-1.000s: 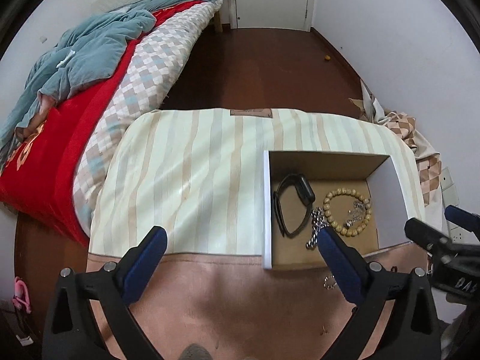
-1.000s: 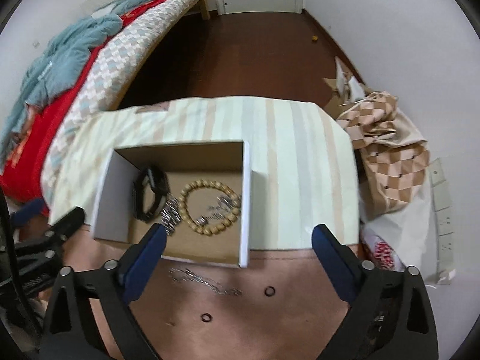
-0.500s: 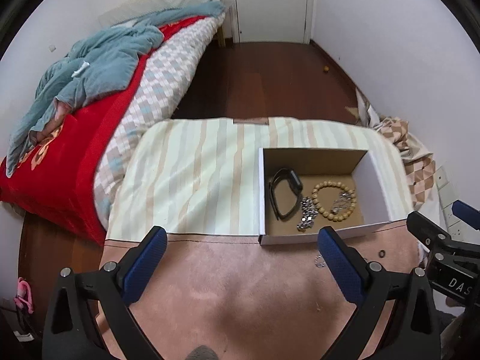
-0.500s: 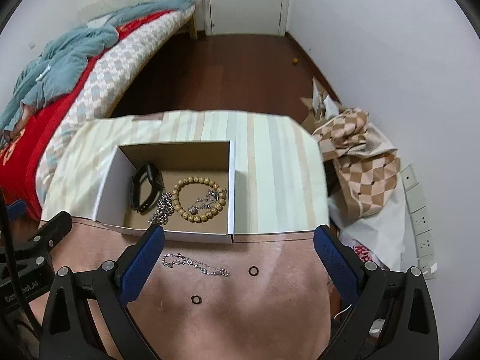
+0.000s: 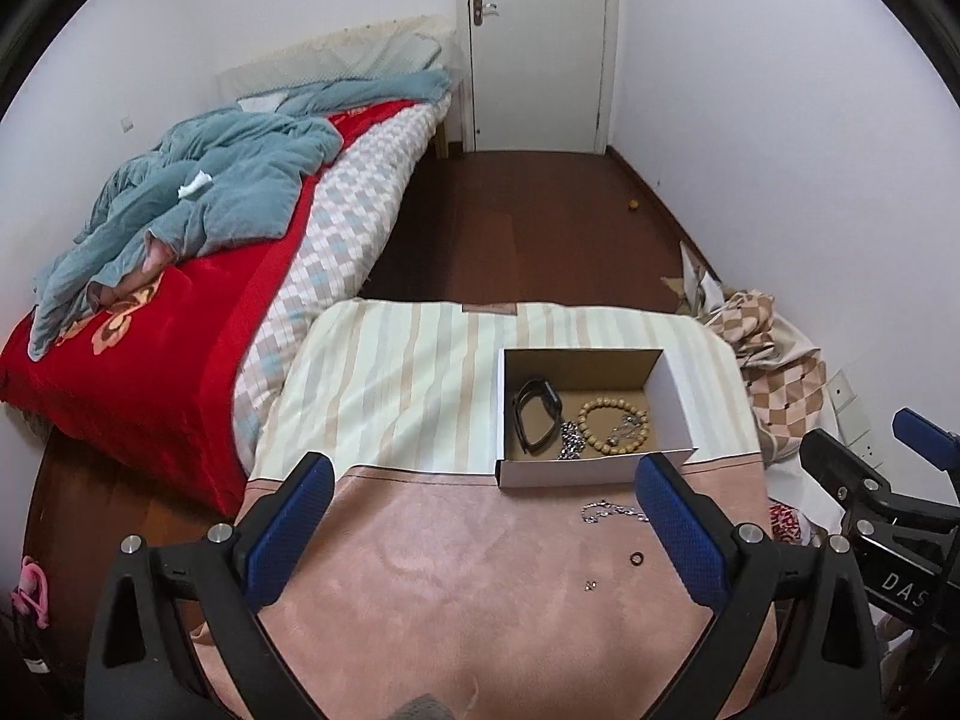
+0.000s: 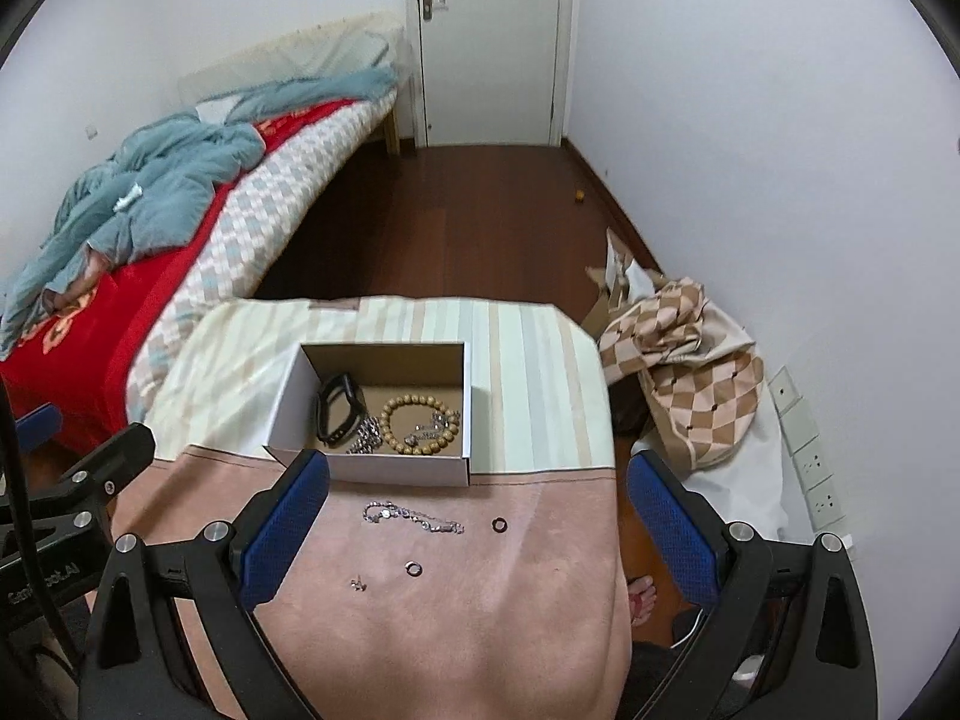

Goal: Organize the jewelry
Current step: 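Withdraw both tools from the box back over the table, then lower the right tool onto a small black ring and close it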

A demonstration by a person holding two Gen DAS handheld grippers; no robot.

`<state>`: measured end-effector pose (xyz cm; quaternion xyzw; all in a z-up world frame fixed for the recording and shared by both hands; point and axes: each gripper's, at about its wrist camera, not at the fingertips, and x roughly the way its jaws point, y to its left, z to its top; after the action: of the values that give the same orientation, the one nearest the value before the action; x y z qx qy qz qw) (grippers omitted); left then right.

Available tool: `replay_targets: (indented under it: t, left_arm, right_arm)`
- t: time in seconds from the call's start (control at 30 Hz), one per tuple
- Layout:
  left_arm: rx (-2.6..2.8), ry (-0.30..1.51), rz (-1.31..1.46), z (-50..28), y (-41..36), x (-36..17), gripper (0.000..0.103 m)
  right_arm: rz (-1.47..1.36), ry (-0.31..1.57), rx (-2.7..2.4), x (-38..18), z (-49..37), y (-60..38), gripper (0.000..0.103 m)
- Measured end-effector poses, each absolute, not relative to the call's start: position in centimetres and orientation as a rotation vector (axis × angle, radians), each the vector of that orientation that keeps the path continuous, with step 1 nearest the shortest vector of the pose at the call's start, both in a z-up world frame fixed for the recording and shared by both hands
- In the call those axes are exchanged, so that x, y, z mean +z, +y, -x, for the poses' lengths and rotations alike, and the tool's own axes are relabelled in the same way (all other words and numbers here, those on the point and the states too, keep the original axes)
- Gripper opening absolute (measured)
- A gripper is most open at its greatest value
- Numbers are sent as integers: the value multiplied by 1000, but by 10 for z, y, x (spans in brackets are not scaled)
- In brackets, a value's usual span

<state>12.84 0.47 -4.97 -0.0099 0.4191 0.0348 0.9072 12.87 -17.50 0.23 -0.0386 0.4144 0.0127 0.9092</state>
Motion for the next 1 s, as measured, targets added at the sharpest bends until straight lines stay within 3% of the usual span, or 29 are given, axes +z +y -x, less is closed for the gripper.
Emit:
replay_targets:
  t: [0.33, 0.5, 0.63, 0.67, 0.8, 1.0]
  left_arm:
    - [71, 834, 48, -98, 4, -32, 102]
    - [127, 841, 21, -99, 5, -54, 102]
    - [195, 910, -17, -112, 5, -104, 102]
    - [208, 939, -27, -114, 6, -120, 102]
    - [237, 1051, -51, -124, 9, -172, 102]
    - [286, 1154, -75, -137, 22, -223, 102]
  right_arm:
    - [52, 785, 34, 40, -94, -183, 101]
    - [6, 860, 44, 8, -101, -198, 101]
    - [-33, 963, 41, -55, -114, -213, 100]
    - [-36, 977, 48, -68, -117, -214, 99]
    - [-32, 1088, 105, -137, -130, -206, 66]
    - [2, 1124, 153, -190, -146, -181, 57]
